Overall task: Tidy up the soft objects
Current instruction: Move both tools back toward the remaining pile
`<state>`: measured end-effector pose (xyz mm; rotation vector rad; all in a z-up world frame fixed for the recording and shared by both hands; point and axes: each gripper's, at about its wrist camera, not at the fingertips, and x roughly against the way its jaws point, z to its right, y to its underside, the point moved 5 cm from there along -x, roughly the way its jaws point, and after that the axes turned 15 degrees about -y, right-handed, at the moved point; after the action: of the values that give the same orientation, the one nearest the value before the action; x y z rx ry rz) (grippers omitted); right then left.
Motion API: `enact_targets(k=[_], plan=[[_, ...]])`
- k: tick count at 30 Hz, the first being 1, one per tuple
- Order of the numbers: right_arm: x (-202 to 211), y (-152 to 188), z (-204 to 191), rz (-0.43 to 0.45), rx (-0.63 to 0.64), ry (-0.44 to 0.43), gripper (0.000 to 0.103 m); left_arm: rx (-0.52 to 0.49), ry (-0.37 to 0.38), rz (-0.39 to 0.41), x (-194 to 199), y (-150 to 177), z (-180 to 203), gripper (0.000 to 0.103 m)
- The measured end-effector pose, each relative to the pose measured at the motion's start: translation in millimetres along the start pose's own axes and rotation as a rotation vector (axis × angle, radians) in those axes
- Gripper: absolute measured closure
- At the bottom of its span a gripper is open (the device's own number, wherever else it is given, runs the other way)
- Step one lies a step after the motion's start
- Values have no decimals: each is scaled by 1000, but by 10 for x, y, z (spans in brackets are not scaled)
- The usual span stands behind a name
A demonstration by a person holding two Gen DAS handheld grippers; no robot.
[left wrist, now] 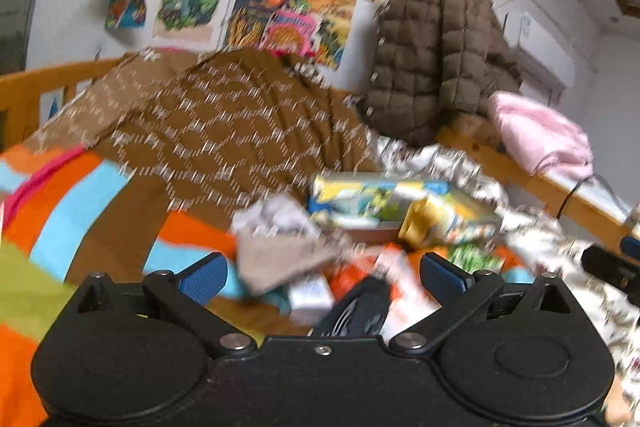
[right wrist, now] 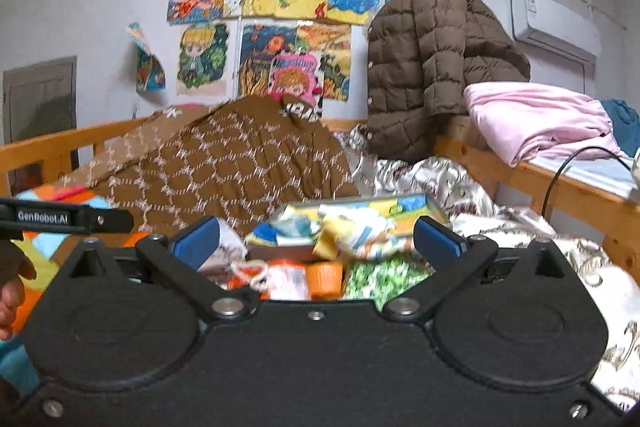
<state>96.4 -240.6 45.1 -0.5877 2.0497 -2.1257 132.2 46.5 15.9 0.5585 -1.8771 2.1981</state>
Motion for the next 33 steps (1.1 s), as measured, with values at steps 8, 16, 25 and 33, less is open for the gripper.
enact_targets(k=[8,16,25,33], plan=[[-142,313,-114,-94,6,-37,1,-16,-47,-85,-73,379,-194,1],[-149,701,-308,-193,-6,-76,1,-72,-58,-129,-87,576,-175,1],[-293,892,-289,-263,-41,-71,1,-112,-78,-166,-120,661,-133,1],[-420,980,-193,-300,-58,-57,1,-118,-87,-200,-163,708,-121,1]])
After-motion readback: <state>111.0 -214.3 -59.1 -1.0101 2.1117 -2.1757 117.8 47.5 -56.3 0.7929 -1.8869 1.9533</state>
